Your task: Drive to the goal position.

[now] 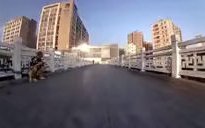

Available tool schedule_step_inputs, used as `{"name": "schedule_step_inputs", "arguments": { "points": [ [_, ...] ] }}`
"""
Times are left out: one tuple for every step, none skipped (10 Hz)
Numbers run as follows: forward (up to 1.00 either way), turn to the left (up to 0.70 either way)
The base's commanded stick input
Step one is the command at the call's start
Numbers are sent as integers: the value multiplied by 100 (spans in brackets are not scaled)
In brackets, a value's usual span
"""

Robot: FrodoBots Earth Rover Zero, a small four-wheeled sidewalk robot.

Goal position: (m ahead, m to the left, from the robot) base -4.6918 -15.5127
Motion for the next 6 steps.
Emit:
{"name": "schedule_step_inputs", "arguments": {
  "points": [
    [45,0],
    [45,0],
    [45,0],
    [45,0],
    [45,0],
    [45,0]
  ]
}}
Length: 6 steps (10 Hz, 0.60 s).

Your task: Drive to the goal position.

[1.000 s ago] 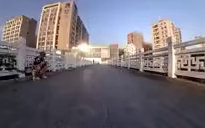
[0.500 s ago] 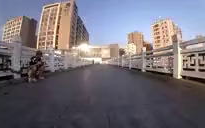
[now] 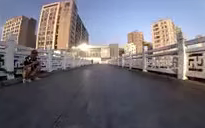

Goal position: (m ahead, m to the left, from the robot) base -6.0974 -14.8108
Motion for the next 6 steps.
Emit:
{"name": "schedule_step_inputs", "arguments": {
  "points": [
    [45,0],
    [45,0],
    [45,0],
    [45,0],
    [45,0],
    [45,0]
  ]
}}
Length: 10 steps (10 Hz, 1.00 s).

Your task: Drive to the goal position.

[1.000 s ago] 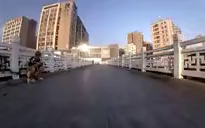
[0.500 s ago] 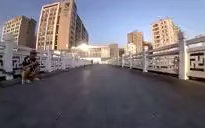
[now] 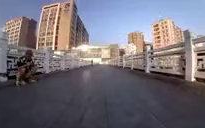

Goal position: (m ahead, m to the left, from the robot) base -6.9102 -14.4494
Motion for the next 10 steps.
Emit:
{"name": "schedule_step_inputs", "arguments": {
  "points": [
    [45,0],
    [45,0],
    [45,0],
    [45,0],
    [45,0],
    [45,0],
    [45,0],
    [45,0],
    [45,0],
    [45,0]
  ]
}}
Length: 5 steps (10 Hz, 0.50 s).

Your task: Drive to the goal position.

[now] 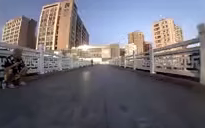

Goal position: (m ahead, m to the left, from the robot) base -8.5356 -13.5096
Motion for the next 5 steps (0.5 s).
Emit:
{"name": "schedule_step_inputs", "arguments": {
  "points": [
    [45,0],
    [45,0],
    [45,0],
    [45,0],
    [45,0]
  ]
}}
